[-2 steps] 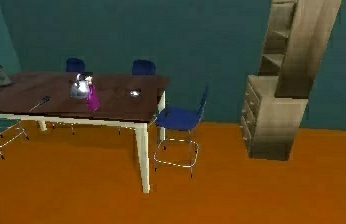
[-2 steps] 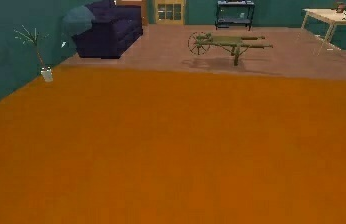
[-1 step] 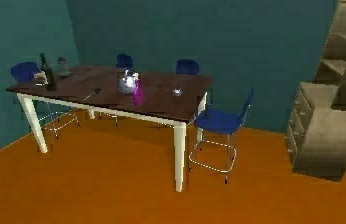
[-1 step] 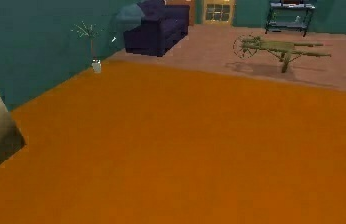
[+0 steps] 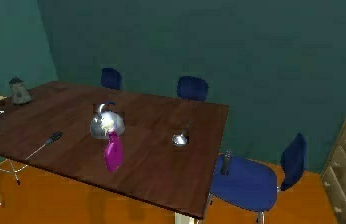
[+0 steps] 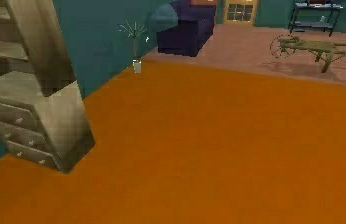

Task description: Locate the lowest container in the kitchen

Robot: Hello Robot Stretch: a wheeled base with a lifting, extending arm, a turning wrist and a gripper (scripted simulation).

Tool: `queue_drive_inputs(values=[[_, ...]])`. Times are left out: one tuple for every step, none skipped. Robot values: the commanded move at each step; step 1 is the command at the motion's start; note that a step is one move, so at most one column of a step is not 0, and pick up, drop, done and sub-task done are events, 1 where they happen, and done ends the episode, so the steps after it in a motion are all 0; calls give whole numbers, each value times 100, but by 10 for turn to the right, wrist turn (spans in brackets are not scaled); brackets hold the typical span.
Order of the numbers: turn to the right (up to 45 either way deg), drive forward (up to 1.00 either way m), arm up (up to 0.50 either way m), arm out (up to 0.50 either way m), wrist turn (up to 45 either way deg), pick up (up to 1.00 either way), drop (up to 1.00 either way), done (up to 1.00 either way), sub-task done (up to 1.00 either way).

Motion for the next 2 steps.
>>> queue_drive_inputs(values=[[-180, 0, 0, 0, 0, 0, 0, 0, 0], [0, 0, 0, 0, 0, 0, 0, 100, 0]])
